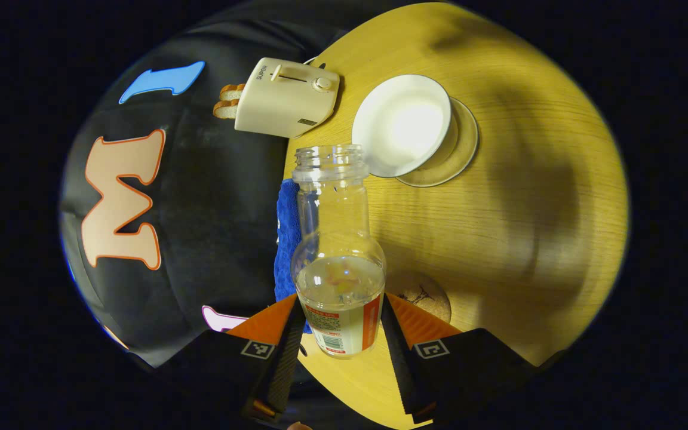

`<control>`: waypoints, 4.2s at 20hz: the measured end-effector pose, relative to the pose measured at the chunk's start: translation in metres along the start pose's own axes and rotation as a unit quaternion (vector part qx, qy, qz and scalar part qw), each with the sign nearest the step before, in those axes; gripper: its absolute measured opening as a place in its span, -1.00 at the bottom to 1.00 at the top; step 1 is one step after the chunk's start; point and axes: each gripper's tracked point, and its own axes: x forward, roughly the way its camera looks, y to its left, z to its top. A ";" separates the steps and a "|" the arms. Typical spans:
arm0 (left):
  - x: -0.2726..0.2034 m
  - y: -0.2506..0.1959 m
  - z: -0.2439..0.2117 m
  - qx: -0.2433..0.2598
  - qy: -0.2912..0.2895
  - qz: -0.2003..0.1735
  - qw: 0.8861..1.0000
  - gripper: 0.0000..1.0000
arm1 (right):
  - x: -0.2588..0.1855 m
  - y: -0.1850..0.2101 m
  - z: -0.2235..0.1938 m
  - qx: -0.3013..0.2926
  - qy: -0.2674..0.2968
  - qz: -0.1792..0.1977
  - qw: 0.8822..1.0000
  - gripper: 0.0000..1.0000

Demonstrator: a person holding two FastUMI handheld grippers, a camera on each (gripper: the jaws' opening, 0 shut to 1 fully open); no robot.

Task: Open the teacup lid with one hand, grasp the water bottle and pour water into the teacup with the other hand; after pouring, place the water bottle on the coaster and then close the teacup lid.

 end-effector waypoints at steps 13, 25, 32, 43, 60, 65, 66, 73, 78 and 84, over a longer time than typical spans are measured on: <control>-0.003 0.024 0.005 0.133 0.047 -0.010 0.990 0.39 | -0.003 -0.012 -0.011 0.007 0.004 0.006 1.000 -0.46; -0.012 0.043 0.007 0.235 0.091 -0.013 0.968 0.38 | 0.000 -0.021 -0.015 0.017 0.005 0.010 1.000 -0.46; -0.021 0.055 0.008 0.276 0.114 -0.011 0.954 0.37 | -0.001 -0.017 -0.018 0.022 0.004 0.020 1.000 -0.43; -0.028 0.064 0.023 0.351 0.127 0.001 0.928 0.38 | -0.004 -0.014 -0.024 0.024 0.003 0.024 0.999 -0.43; -0.015 0.009 0.007 0.019 0.017 -0.072 0.997 0.37 | 0.005 -0.008 -0.016 0.008 0.014 0.019 1.000 -0.45; -0.016 0.006 0.008 -0.099 -0.018 -0.069 0.993 0.37 | 0.007 0.006 -0.010 -0.007 0.015 0.020 1.000 -0.41; -0.019 0.010 0.010 -0.127 -0.035 -0.059 0.990 0.37 | 0.006 0.009 -0.010 -0.011 0.017 0.020 1.000 -0.41; -0.019 0.013 0.018 -0.300 -0.098 -0.027 0.949 0.36 | 0.002 0.022 -0.007 -0.030 0.025 0.016 0.999 -0.41; -0.020 0.022 0.019 -0.410 -0.154 0.004 0.899 0.36 | -0.004 0.033 -0.012 -0.049 0.040 0.010 0.998 -0.41; -0.025 0.024 0.005 -0.528 -0.185 0.006 0.829 0.36 | -0.012 0.046 -0.013 -0.073 0.051 0.003 0.996 -0.48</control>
